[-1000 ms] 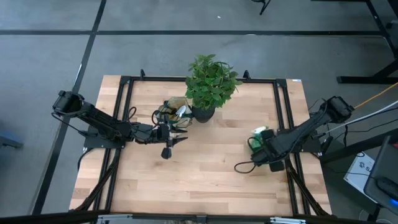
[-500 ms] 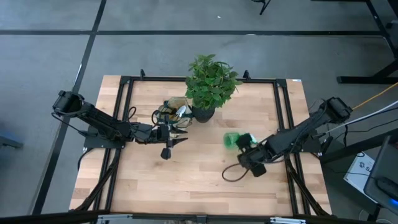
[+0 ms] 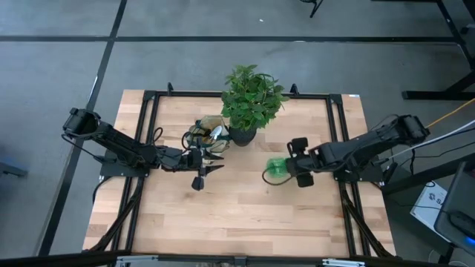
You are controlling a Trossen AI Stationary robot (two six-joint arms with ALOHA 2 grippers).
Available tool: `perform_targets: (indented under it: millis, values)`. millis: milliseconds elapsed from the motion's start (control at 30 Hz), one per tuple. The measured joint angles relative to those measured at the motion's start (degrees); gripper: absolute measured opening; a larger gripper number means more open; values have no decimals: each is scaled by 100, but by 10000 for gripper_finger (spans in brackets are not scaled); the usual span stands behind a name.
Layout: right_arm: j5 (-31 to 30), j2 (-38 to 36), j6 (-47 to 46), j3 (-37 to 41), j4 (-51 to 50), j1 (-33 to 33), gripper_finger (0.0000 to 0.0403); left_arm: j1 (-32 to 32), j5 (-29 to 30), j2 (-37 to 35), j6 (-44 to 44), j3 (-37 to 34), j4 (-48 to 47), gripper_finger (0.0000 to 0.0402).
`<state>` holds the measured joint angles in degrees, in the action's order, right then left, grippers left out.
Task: Pick & Place Garden tools in Gardening bag
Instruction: Move the green spray bottle to the center of the table
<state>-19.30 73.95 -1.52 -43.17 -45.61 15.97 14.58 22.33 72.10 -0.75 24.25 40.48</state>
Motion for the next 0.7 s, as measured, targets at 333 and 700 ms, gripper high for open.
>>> perform_targets:
  millis: [333,700]
  values:
    - [904,17,1536,740,2118,-799,341,1,0,0,2,0,1,112]
    - [1430,1181,1961,780,4562,-839,341,1,-16,2,-11,2,109,112]
